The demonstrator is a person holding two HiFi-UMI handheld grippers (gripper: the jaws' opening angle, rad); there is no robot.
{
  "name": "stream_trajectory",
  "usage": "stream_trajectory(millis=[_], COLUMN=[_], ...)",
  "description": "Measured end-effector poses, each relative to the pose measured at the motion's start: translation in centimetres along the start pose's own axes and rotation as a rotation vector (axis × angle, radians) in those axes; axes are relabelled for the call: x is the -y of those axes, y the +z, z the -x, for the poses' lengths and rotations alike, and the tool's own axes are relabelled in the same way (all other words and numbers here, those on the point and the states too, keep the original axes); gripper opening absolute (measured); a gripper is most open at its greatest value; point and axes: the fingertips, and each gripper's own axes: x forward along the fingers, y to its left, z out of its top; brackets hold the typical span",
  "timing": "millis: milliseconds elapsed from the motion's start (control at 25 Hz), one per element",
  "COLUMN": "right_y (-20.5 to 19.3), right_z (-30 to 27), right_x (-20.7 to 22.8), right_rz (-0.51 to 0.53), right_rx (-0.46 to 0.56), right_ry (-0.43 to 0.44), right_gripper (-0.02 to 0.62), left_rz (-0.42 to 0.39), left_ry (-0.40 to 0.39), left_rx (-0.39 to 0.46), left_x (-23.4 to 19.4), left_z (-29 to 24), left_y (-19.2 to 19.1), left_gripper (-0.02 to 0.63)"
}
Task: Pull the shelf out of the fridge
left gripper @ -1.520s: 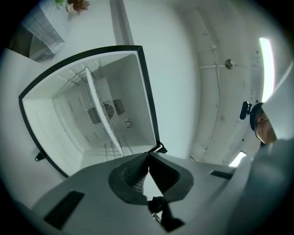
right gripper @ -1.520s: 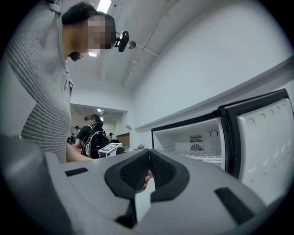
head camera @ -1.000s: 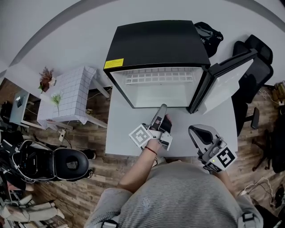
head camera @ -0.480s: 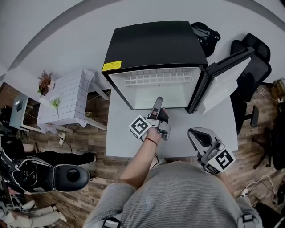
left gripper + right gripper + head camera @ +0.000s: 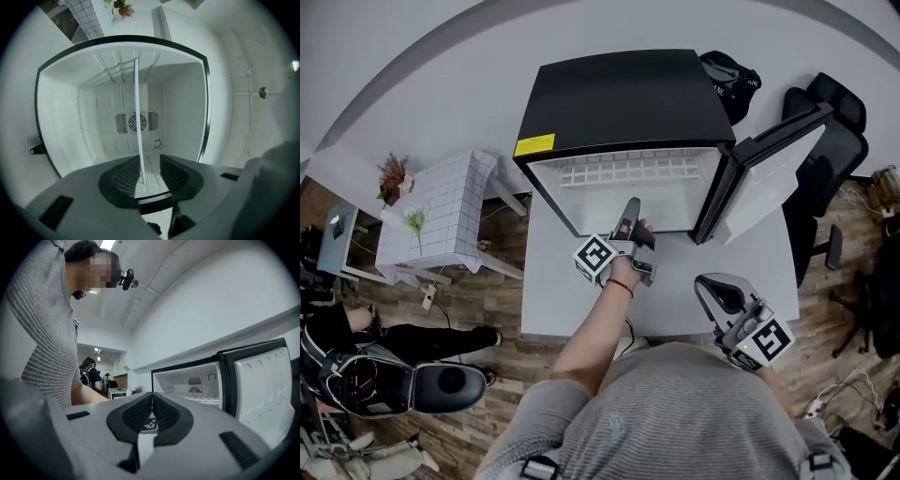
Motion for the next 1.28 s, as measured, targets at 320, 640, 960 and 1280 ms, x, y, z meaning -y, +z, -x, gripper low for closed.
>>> stream_trajectory(millis=[320,640,960,1280], right_y=[0.1,-0.4,-0.8,-0.9], right_z=[-0.3,-0.3,0.0,-0.1], right_x=[0.4,1.0,1.6,2.1], right_rz=[0.004,-0.007,-0.008,-0.005], right_rx=[0.007,-0.029,-0.051,-0.061], right_ry=[0.000,-0.018,-0.041,-0.049], right_gripper=[0.012,0.012,0.012,0.012], left_rz=[-0.016,-0.036,-0.017,0.011], left_ry=[0.011,0.052,0.064,0.073], left_rx=[0.027,0.110,0.177,0.204], left_x=[-0.3,-1.5,-2.2,-3.1], left_z=[-1.9,-3.3,-5.1,-6.0], left_y=[1.7,3.9,5.6,6.7], left_gripper=[0.150,0.150,0.150,0.150])
